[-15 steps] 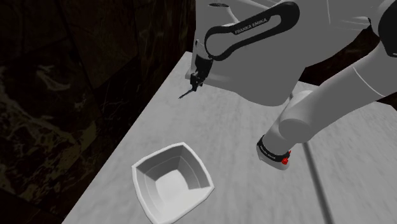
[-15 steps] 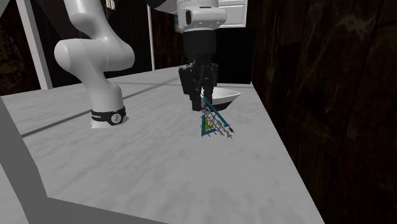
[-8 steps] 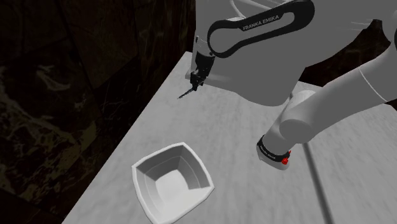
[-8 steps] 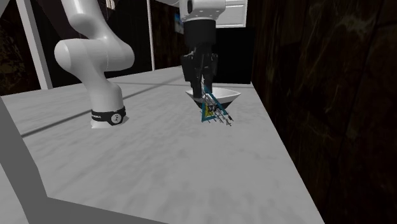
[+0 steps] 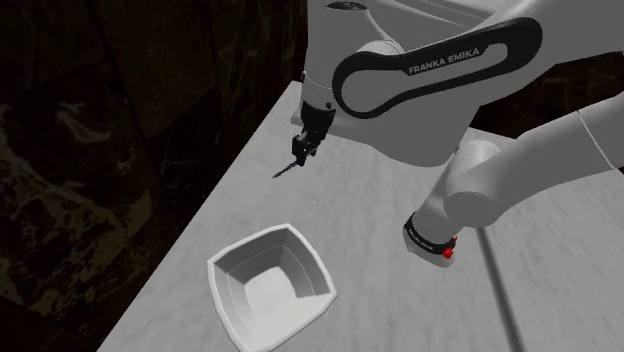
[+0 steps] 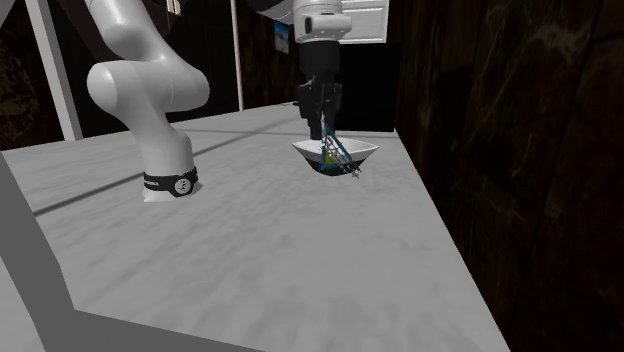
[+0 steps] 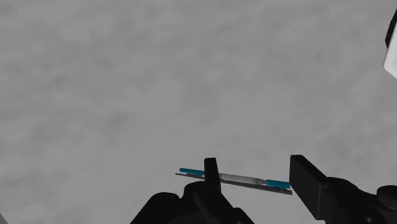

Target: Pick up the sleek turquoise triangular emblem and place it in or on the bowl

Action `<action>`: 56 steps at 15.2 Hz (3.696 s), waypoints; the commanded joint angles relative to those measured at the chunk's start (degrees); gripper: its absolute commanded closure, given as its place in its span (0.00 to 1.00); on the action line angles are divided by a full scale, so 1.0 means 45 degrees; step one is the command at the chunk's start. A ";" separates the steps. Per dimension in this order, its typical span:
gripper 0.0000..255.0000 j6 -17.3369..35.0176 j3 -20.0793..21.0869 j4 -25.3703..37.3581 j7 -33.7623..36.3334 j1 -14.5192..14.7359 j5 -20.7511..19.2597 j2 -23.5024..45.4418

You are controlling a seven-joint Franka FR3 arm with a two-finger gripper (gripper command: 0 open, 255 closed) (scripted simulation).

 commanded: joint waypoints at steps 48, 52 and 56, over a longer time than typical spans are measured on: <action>0.00 0.2728 0.8472 0.1239 0.9259 0.2041 0.1495 0.3004; 0.00 0.2723 0.8464 0.1223 0.9252 0.2062 0.1520 0.2980; 0.00 0.1062 0.7618 0.1751 0.8719 0.2611 0.2112 0.1734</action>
